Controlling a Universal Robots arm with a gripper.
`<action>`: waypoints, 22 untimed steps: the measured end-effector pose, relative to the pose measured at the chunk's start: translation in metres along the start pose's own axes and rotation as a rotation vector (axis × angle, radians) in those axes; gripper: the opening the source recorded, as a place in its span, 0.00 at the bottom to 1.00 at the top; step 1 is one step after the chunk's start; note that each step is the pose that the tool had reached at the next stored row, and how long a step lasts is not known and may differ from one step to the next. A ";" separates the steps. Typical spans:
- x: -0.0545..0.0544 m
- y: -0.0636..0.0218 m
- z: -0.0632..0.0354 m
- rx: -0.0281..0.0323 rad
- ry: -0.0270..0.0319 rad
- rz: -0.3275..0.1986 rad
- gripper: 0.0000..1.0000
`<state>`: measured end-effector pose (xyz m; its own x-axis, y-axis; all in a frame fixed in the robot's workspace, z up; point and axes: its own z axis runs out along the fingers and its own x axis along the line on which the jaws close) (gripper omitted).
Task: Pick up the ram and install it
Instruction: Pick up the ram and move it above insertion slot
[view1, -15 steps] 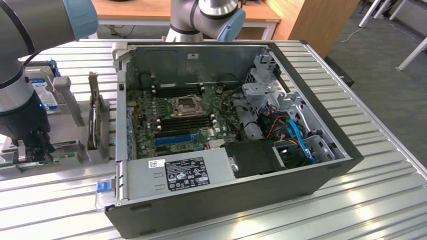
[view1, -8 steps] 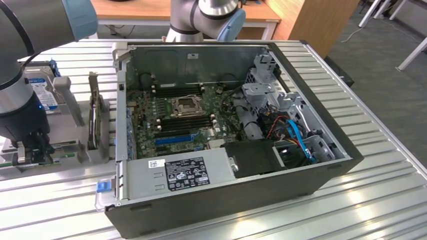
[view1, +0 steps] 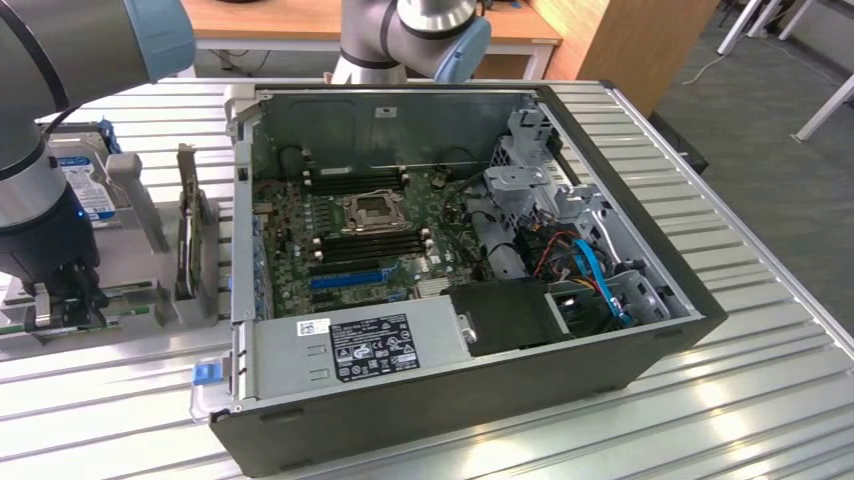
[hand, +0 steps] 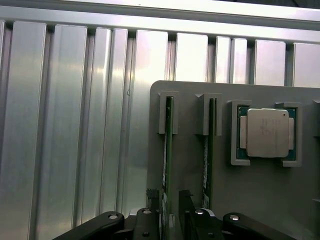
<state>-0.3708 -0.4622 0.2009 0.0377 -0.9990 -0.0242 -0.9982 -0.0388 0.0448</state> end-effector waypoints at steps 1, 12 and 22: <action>0.000 0.0000 0.0000 0.0000 0.0000 0.000 0.29; 0.000 0.0000 0.0000 0.0000 0.0000 0.000 0.21; 0.000 0.0000 0.0000 0.0000 0.0001 0.000 0.12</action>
<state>-0.3708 -0.4622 0.2009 0.0377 -0.9990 -0.0241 -0.9982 -0.0388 0.0448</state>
